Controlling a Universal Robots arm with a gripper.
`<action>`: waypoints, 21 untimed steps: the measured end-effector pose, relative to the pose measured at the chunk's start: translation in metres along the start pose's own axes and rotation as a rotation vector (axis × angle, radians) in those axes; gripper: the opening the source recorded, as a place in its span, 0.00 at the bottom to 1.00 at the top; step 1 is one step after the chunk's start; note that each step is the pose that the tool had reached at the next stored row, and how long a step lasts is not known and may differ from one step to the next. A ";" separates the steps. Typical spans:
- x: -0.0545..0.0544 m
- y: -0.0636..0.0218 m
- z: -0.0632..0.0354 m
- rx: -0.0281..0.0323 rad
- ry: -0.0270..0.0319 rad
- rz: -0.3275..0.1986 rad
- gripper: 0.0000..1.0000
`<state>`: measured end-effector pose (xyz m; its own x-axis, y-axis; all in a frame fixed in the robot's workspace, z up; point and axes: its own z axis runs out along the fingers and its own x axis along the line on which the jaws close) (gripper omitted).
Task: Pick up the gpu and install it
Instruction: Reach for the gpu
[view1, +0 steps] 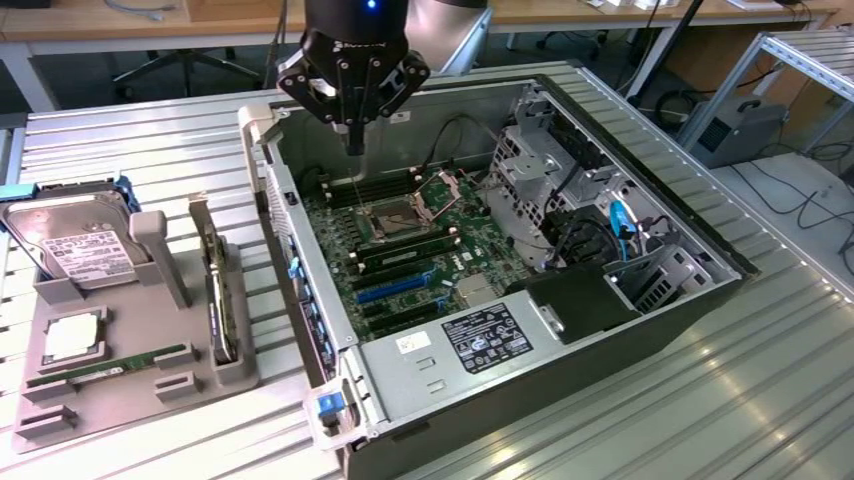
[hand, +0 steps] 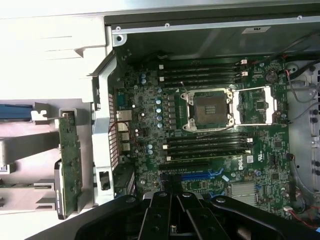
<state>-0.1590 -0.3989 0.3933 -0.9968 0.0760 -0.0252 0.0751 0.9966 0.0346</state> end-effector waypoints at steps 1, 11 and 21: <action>0.000 0.0000 0.0000 0.0001 0.0000 0.000 0.11; 0.004 -0.0003 -0.0001 0.0013 -0.0001 0.000 0.11; 0.006 -0.0004 -0.0001 0.0020 -0.0001 0.000 0.11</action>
<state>-0.1649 -0.3989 0.3933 -0.9968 0.0759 -0.0253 0.0751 0.9966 0.0326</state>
